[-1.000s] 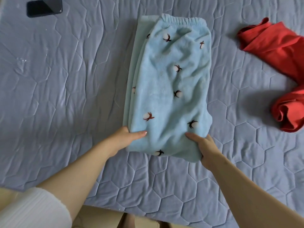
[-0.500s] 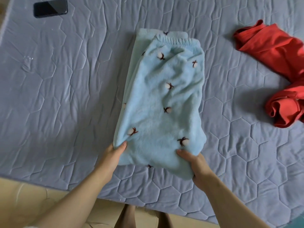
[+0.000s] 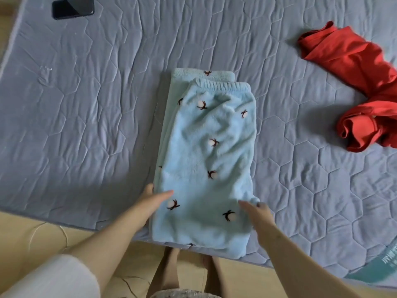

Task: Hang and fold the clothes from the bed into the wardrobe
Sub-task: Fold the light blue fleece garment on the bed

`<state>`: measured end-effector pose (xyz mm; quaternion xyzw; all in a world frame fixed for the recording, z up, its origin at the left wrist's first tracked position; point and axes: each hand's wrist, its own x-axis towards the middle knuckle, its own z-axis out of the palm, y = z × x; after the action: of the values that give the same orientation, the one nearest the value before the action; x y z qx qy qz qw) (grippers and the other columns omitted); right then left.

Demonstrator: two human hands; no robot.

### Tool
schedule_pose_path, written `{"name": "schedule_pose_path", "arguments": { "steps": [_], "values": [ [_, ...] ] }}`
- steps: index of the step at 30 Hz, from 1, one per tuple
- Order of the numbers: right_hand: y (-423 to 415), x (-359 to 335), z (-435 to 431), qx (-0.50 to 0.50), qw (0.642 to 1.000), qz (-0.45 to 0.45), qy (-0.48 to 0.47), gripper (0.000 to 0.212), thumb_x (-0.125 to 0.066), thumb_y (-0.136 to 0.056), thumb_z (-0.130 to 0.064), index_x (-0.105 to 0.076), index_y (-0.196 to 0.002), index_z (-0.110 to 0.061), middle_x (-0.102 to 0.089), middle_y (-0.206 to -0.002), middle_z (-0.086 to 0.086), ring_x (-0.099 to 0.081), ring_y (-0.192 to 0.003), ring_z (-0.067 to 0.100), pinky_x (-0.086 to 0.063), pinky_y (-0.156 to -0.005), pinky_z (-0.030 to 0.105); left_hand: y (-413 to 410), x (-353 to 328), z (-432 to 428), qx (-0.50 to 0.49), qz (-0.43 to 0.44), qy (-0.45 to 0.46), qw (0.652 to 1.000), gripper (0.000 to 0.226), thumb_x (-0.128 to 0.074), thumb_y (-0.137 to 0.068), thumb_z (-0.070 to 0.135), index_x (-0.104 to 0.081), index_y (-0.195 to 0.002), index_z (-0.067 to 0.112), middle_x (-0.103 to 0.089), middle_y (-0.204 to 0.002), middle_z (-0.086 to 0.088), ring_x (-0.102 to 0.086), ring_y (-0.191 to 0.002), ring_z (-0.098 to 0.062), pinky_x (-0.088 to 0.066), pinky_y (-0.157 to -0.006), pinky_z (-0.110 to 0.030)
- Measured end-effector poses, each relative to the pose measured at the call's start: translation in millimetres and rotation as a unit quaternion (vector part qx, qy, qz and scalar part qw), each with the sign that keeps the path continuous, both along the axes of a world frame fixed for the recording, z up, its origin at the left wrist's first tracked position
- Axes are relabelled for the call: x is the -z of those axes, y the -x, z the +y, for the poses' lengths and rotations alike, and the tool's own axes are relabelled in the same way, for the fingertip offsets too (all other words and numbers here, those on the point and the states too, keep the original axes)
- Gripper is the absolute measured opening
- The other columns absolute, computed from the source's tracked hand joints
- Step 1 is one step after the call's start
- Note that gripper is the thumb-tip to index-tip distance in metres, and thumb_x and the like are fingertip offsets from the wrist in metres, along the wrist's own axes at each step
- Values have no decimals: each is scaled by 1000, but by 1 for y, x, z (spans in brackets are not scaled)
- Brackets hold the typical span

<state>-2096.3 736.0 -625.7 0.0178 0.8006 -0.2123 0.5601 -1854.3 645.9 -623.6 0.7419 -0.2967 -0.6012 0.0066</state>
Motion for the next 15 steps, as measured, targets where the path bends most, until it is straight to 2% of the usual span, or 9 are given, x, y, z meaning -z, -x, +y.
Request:
{"name": "schedule_pose_path", "arguments": {
  "steps": [1, 3, 5, 7, 9, 10, 12, 13, 15],
  "values": [
    [4, 3, -13, -6, 1000, 18, 13, 42, -66, -83, -22, -49, -119, -6, -58, -92, 2, -56, -76, 18, -46, -54, 20, 6, 5, -14, 2, -7, 30, 1000, 52, -70, -82, 24, -43, -126, 14, -57, -118, -6, -55, -85, -15, -42, -70, -26],
    [12, 13, -40, -37, 997, 57, 26, 66, -65, -83, -28, -34, -139, -16, -51, -121, 8, -53, -103, 27, -47, -78, 32, 21, 16, -44, 4, -16, 78, 997, 63, -70, -82, 24, -38, -135, 13, -55, -116, -3, -53, -85, -15, -40, -72, -23],
    [19, 24, -69, -92, 990, 96, 45, 68, -63, -81, -33, -30, -140, -29, -44, -134, 5, -45, -120, 29, -43, -95, 42, 37, 26, -72, 25, -25, 108, 994, 64, -71, -80, 28, -38, -134, 16, -54, -105, 2, -53, -73, -10, -39, -60, -20],
    [23, 34, -99, -93, 988, 92, 82, 67, -62, -81, -34, -29, -139, -33, -45, -135, 4, -44, -123, 30, -42, -99, 46, 51, 39, -97, 30, -31, 141, 989, 67, -73, -78, 30, -38, -133, 18, -59, -112, -2, -56, -75, -14, -43, -64, -23],
    [26, 43, -126, -51, 990, 76, 105, 69, -64, -81, -32, -28, -140, -32, -50, -129, 4, -52, -115, 29, -47, -95, 44, 61, 52, -119, 46, -41, 170, 984, 78, -74, -76, 33, -30, -139, 19, -56, -126, -6, -59, -90, -21, -47, -80, -29],
    [27, 46, -139, -18, 991, 68, 116, 66, -66, -81, -31, -31, -136, -31, -53, -120, 1, -56, -104, 25, -51, -85, 38, 66, 57, -129, 59, -44, 187, 980, 83, -74, -76, 34, -25, -142, 20, -51, -133, -6, -58, -102, -24, -46, -89, -32],
    [30, 49, -158, 34, 988, 70, 136, 51, -68, -80, -23, -38, -121, -25, -54, -95, -4, -57, -80, 15, -48, -65, 27, 77, 62, -145, 76, -34, 224, 971, 85, -73, -77, 28, -22, -144, 21, -42, -142, -2, -47, -122, -22, -39, -101, -33],
    [30, 50, -165, 33, 984, 94, 149, 41, -66, -80, -18, -43, -114, -22, -54, -88, -5, -56, -77, 15, -46, -64, 26, 81, 61, -151, 76, -17, 248, 966, 80, -71, -79, 21, -25, -144, 22, -42, -140, 0, -46, -123, -20, -39, -101, -31],
    [28, 47, -173, -39, 967, 158, 196, 16, -57, -80, -9, -53, -91, -20, -54, -78, -6, -56, -77, 17, -45, -67, 26, 86, 51, -157, 71, 43, 319, 944, 66, -64, -80, 9, -35, -138, 25, -46, -130, 8, -47, -117, -12, -41, -95, -22]
  ]
}}
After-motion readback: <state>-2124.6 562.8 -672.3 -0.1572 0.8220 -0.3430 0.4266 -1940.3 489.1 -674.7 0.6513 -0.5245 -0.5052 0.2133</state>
